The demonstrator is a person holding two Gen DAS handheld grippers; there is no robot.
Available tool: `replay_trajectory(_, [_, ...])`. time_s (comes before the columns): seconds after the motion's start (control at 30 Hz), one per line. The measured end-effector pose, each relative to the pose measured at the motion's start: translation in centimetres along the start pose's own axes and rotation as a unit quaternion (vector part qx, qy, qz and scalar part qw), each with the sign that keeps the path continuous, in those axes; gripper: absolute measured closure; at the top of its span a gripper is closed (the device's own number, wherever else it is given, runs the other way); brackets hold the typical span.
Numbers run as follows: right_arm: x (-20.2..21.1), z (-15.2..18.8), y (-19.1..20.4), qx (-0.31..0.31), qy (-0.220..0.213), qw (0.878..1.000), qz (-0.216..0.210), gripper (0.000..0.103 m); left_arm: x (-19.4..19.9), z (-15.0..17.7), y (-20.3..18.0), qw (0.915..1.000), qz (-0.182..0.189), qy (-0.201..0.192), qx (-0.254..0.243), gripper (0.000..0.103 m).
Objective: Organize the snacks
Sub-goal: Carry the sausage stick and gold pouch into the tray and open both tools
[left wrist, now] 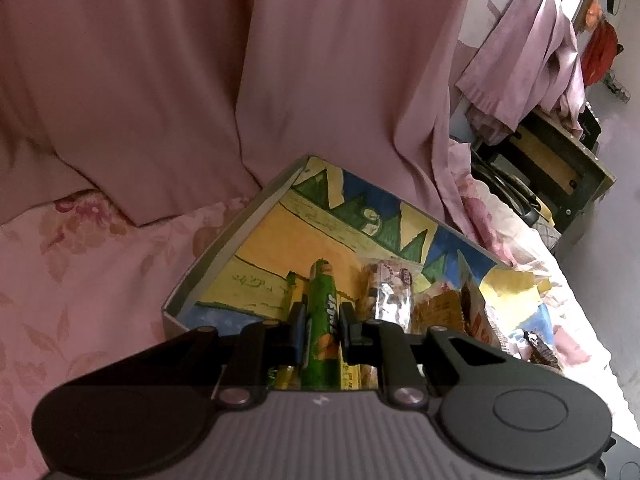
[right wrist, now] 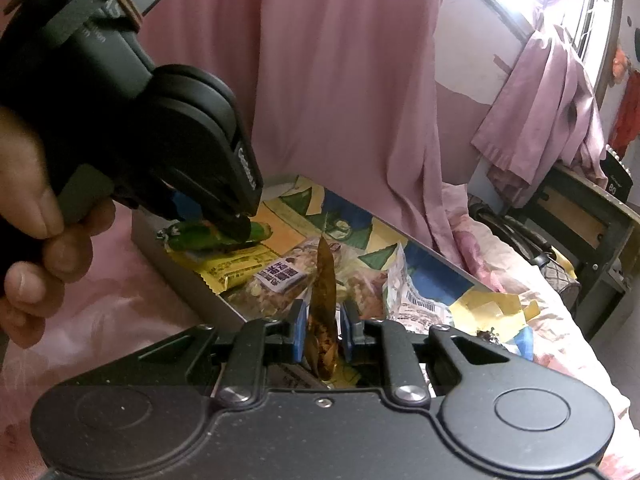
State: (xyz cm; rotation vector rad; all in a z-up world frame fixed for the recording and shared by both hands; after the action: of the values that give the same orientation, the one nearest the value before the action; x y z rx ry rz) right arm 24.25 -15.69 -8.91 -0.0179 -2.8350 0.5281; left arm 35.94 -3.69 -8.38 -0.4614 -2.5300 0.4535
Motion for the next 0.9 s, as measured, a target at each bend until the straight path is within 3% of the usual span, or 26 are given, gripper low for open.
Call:
replay_trajectory(0.53, [0.0,0.1,-0.3,-0.006,0.002,1.000,0.005,0.076,0.2,-0.1,-0.3,0.9999,-0.008,-0.006,-0.011,0.084])
replay_trajectory(0.73, [0.2,0.0,-0.6,-0.015,-0.002,1.000,0.011,0.067,0.4,0.0,-0.3,0.9999,-0.011,-0.007,-0.007,0.065])
replay_trajectory(0.9, [0.8,-0.3,-1.0,-0.027,-0.008,1.000,0.012,0.054,1.3,-0.3,-0.2,0.9999,-0.005,-0.011,0.002,0.038])
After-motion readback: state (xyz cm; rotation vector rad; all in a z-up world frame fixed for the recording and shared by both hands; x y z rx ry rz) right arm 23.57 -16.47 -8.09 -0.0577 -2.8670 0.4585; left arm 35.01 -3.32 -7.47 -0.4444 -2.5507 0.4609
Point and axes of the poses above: each gripper's, at about its wrist camera, not at the fingertips, and x roughly against the way its jaws point, y to its left, z to its underside, the point moved 2 cm from there along -x, roughly the way its jaws point, and after that the axes turned 14 degrees about -y, right-handed, at the moved point
